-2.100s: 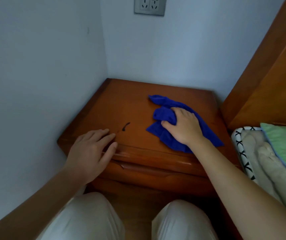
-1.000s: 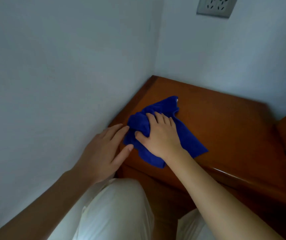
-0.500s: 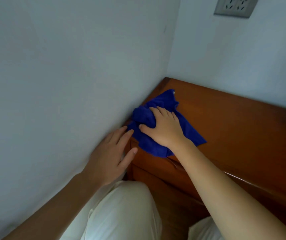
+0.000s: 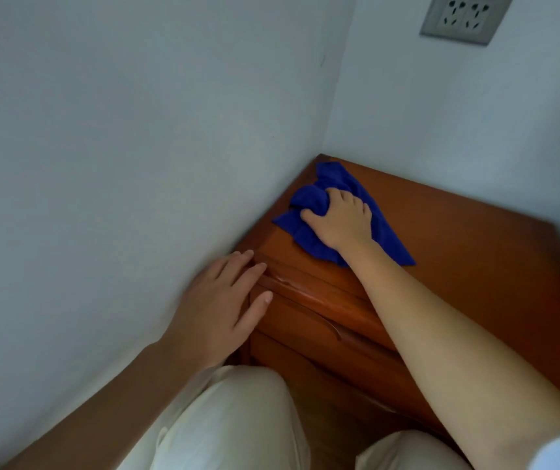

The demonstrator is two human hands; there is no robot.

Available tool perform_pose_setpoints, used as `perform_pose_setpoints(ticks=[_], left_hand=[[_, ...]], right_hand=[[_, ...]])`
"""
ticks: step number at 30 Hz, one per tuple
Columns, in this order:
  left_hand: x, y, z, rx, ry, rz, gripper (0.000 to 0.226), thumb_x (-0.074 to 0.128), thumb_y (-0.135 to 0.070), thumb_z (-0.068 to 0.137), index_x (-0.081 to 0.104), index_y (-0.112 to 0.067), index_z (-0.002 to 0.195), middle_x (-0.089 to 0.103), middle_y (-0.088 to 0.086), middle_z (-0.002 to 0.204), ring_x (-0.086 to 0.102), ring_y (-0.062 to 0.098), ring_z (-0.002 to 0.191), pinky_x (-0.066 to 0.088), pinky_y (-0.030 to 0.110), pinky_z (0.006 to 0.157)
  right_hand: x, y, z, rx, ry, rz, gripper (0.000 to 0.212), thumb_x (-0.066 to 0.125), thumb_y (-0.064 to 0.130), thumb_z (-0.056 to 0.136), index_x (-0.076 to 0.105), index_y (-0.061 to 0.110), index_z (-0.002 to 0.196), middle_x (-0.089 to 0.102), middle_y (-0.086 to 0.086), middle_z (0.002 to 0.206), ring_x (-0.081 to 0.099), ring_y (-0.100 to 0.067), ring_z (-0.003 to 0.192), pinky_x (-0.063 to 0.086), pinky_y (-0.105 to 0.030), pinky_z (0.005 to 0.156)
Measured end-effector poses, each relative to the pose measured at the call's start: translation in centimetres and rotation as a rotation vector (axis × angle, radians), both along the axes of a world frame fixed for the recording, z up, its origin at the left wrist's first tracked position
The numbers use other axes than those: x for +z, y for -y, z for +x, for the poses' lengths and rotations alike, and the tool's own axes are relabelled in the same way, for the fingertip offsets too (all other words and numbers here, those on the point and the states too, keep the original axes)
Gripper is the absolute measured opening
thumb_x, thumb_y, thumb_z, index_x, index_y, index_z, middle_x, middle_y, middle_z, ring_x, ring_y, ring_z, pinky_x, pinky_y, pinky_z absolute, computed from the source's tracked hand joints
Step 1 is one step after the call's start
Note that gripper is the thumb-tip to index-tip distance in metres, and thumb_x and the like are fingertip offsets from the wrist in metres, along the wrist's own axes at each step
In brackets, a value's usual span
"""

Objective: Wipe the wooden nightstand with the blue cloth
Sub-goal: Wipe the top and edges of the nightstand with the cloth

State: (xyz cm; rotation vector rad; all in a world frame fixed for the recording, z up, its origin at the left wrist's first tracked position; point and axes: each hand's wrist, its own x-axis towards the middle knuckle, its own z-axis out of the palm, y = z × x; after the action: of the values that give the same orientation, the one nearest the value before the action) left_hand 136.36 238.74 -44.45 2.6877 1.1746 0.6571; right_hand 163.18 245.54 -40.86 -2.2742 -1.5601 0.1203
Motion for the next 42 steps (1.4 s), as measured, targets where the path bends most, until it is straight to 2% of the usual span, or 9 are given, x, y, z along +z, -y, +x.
perform_pose_setpoints(ticks=[4,7,10,16,19,24,32,36,42], left_hand=[[-0.1,0.2,0.1,0.021,0.003,-0.014,0.057,0.032,-0.056,0.101,0.056,-0.022,0.141,0.049,0.002,0.151,0.044,0.022,0.138,0.04,0.042,0.111],[0.7,0.4,0.9,0.075,0.022,0.01,0.055,0.036,-0.054,0.099,0.063,-0.02,0.132,0.058,0.005,0.141,0.052,0.025,0.129,0.044,0.042,0.105],[1.5,0.0,2.9,0.094,0.048,0.007,0.053,0.038,-0.051,0.098,0.064,-0.017,0.13,0.06,0.01,0.135,0.054,0.029,0.125,0.046,0.045,0.102],[1.5,-1.8,8.4,-0.04,-0.033,0.04,0.055,0.035,-0.054,0.099,0.061,-0.018,0.132,0.055,0.012,0.141,0.048,0.03,0.133,0.043,0.046,0.106],[2.2,-3.3,11.0,-0.098,-0.061,0.068,0.056,0.034,-0.055,0.099,0.062,-0.018,0.13,0.058,0.011,0.137,0.05,0.029,0.13,0.043,0.045,0.103],[2.5,-4.3,12.6,-0.22,-0.083,0.073,0.054,0.035,-0.055,0.1,0.064,-0.019,0.128,0.06,0.006,0.133,0.053,0.026,0.125,0.044,0.045,0.102],[2.1,-4.5,12.8,-0.244,0.034,0.074,0.045,0.047,-0.048,0.097,0.069,-0.019,0.122,0.063,0.001,0.127,0.056,0.02,0.121,0.047,0.04,0.097],[1.9,-4.6,13.0,-0.249,0.073,0.071,0.045,0.047,-0.048,0.097,0.07,-0.018,0.121,0.064,0.001,0.127,0.056,0.019,0.121,0.046,0.038,0.097],[1.9,-4.6,12.9,-0.235,0.073,0.057,0.045,0.047,-0.048,0.096,0.069,-0.019,0.122,0.063,0.0,0.128,0.055,0.017,0.122,0.044,0.035,0.098]], right_hand=[[-0.2,-0.9,-1.2,0.106,-0.007,-0.015,0.079,0.048,0.068,0.09,0.038,0.023,0.154,0.038,-0.005,0.162,0.031,-0.03,0.15,0.015,-0.053,0.125],[-0.2,2.0,-1.9,0.248,-0.034,-0.014,0.082,0.044,0.072,0.084,0.044,0.026,0.151,0.043,-0.001,0.159,0.036,-0.026,0.148,0.023,-0.052,0.123],[0.0,5.3,-1.0,0.299,-0.042,0.01,0.069,0.055,0.063,0.087,0.05,0.028,0.146,0.05,0.003,0.153,0.043,-0.022,0.143,0.028,-0.043,0.12],[0.5,9.7,6.5,0.09,-0.035,0.069,0.053,0.06,0.059,0.089,0.06,0.028,0.132,0.062,0.006,0.137,0.053,-0.02,0.129,0.039,-0.039,0.108],[0.3,11.0,11.1,-0.037,-0.017,0.072,0.053,0.055,0.066,0.086,0.062,0.031,0.125,0.065,0.009,0.13,0.058,-0.019,0.123,0.046,-0.039,0.101],[0.5,12.5,17.8,-0.237,0.01,0.082,0.051,0.058,0.062,0.086,0.065,0.027,0.122,0.069,0.003,0.123,0.063,-0.025,0.113,0.048,-0.039,0.092],[0.5,6.9,22.6,-0.403,0.027,0.0,0.076,0.039,0.074,0.073,0.063,0.022,0.122,0.065,-0.006,0.129,0.059,-0.034,0.12,0.044,-0.055,0.106],[0.7,1.9,20.0,-0.292,0.034,0.0,0.073,0.049,0.07,0.082,0.056,0.021,0.137,0.057,-0.008,0.142,0.052,-0.034,0.13,0.039,-0.052,0.112],[0.2,-6.3,12.9,-0.073,0.057,-0.03,0.076,0.05,0.068,0.087,0.047,0.021,0.147,0.047,-0.01,0.152,0.042,-0.034,0.139,0.028,-0.053,0.119]])
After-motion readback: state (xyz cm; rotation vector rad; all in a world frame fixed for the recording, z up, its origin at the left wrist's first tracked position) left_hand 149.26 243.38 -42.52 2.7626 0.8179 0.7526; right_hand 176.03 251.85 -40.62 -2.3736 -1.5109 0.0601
